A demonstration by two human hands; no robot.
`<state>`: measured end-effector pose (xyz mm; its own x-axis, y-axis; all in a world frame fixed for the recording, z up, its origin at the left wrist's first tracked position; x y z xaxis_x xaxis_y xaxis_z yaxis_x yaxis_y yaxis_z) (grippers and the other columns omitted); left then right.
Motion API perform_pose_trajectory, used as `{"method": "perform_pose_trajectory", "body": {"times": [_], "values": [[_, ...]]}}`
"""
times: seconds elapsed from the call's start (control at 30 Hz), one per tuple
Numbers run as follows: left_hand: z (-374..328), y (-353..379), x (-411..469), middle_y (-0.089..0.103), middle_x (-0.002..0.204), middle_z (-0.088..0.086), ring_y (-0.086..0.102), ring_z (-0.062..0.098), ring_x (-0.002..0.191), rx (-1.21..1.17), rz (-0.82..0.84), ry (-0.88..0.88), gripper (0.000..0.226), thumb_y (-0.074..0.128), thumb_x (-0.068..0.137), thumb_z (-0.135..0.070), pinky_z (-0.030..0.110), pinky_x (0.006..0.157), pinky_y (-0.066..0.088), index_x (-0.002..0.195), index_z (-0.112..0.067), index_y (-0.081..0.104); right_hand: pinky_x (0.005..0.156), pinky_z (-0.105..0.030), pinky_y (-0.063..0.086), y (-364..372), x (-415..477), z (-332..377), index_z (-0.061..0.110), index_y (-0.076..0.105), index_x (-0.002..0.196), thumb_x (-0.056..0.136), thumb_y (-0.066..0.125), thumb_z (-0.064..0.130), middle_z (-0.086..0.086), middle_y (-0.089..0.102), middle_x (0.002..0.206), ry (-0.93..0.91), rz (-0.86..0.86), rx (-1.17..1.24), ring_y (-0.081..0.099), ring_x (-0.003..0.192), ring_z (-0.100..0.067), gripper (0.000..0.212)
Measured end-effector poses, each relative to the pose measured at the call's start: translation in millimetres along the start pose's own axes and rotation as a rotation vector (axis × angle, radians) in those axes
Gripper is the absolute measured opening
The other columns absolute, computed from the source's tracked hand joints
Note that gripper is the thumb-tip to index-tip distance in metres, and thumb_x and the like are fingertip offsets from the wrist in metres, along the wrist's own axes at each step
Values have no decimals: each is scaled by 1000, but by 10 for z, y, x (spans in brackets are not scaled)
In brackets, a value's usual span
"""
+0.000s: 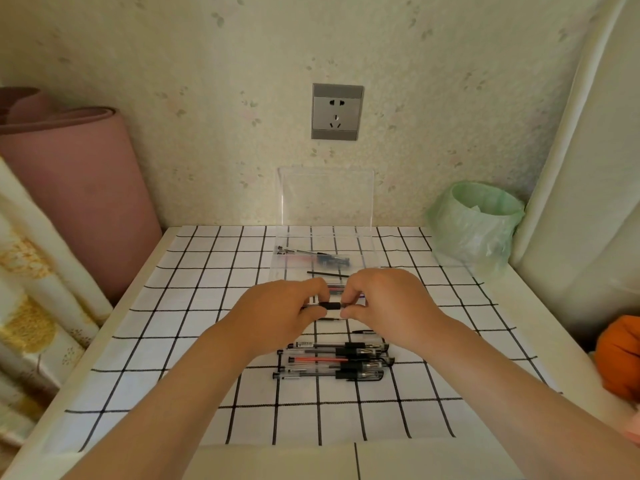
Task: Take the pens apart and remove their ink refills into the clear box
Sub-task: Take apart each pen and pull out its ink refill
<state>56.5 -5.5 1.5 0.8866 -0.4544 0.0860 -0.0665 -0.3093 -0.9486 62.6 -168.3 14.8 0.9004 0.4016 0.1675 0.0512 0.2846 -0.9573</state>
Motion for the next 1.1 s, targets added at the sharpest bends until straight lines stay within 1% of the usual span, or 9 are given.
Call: {"method": "perform_pose_trajectory", "body": {"times": [0.1,0.17,0.33,0.43,0.63,0.8,0.87,0.97,1.1], "values": [[39,46,22,60,78,-9,54,6,71,-1,51,-55,24,35,102,-41,26,65,43,93,-34,56,70,-23,41,-5,-4,-3,32,68,94,85,70,44,14,66,92,-1,-4,-14,57,80,-5,15],[50,68,27,62,82,-9,56,9,75,-27,72,-69,25,34,103,-39,27,68,45,90,-34,55,71,-24,44,5,-10,-6,33,68,94,86,68,44,15,66,92,-3,5,4,57,79,-4,14],[8,29,1,59,79,-10,53,5,69,-44,26,-30,15,48,97,-47,22,60,42,108,-39,54,70,-25,47,35,-27,0,34,67,94,88,65,42,15,65,91,-25,20,43,52,72,-1,11],[75,-22,-2,61,83,-10,54,6,71,-9,32,-48,12,52,96,-41,25,63,45,108,-40,54,71,-27,48,33,-17,-23,33,67,94,89,64,41,14,65,91,-20,5,40,56,76,-5,9],[495,-161,-57,62,100,-16,57,3,85,-66,67,-208,9,57,94,-34,29,78,51,101,-40,58,69,-26,44,46,3,-223,33,66,97,93,59,37,12,65,95,60,43,21,59,85,-10,10],[719,-245,-138,65,99,-12,60,9,88,47,43,-353,8,59,92,-33,32,80,53,98,-39,58,68,-26,41,86,2,-337,34,66,99,94,55,38,12,67,98,124,86,-21,59,87,-11,13],[677,-249,-132,65,98,-13,60,9,88,100,-6,-348,7,58,92,-33,30,77,53,97,-39,57,69,-26,42,112,6,-321,33,66,101,94,55,38,12,67,98,120,107,-22,60,88,-11,14],[493,-214,-76,62,104,-18,58,7,92,12,-94,-251,16,61,92,-32,30,82,51,106,-39,61,73,-27,47,127,7,-248,32,68,101,94,56,38,12,68,97,98,121,-7,60,88,-10,15],[212,-88,-11,61,98,-17,57,5,92,-56,-55,-113,20,62,91,-41,29,82,50,110,-40,65,74,-28,48,110,1,-146,33,68,99,94,57,38,12,68,97,64,108,34,61,87,-9,14]]}}
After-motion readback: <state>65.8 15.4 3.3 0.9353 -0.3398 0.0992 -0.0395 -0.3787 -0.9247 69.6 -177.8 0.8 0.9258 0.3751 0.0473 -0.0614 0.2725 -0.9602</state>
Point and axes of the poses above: each hand's wrist, its own x-axis towards the middle knuckle, its own y-axis out of the palm, z = x × y, the point moved 5 cm from there along x, towards the middle knuckle
